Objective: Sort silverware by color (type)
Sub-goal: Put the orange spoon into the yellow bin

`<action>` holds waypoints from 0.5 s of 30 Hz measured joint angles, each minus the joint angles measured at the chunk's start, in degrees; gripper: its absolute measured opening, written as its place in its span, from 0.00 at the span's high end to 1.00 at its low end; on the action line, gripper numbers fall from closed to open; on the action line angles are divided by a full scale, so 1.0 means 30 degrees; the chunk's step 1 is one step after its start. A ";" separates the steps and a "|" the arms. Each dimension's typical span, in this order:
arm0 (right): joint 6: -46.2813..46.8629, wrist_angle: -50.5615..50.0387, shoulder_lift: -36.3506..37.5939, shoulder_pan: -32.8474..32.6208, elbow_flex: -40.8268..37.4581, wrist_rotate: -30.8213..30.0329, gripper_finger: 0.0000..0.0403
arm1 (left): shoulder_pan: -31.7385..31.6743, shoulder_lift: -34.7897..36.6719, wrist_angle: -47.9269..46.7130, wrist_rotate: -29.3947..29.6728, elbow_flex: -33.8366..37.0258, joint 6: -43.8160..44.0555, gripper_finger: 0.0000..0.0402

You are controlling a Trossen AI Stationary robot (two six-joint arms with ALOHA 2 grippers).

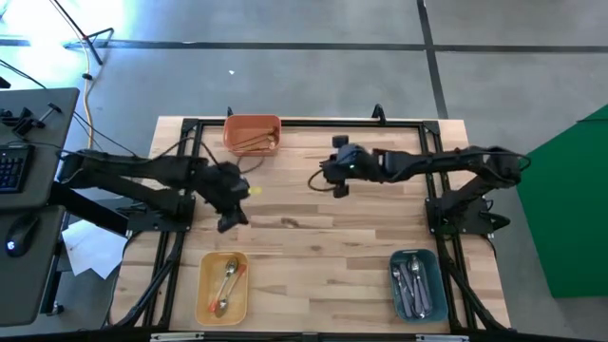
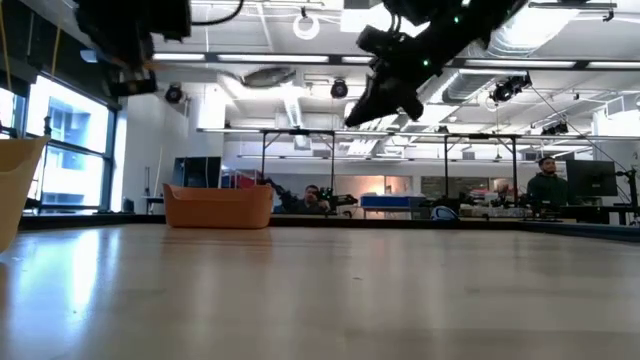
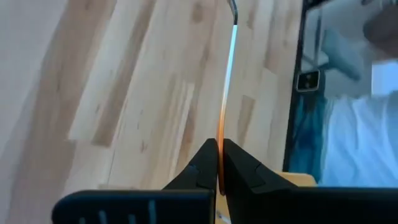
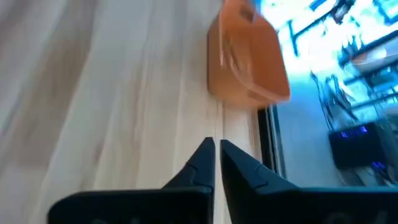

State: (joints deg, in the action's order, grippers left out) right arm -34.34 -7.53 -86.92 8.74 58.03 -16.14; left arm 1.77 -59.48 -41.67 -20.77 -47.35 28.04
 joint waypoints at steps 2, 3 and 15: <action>0.0204 0.1992 0.0229 0.0899 -0.0931 0.1242 0.98 | 0.0690 0.0513 -0.0033 -0.0164 0.0003 0.1962 1.00; 0.0317 0.2813 0.0222 0.1427 -0.1365 0.1706 0.98 | 0.1039 0.0824 -0.0228 -0.0706 0.0015 0.3097 1.00; -0.0241 0.7279 0.0091 0.4499 -0.2409 0.4482 0.99 | 0.8827 0.1866 -0.0950 -0.2217 0.0007 1.5495 1.00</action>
State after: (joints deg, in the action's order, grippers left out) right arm -35.06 14.31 -86.65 22.24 50.81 -2.69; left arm 28.26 -53.88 -44.52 -27.42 -47.33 74.53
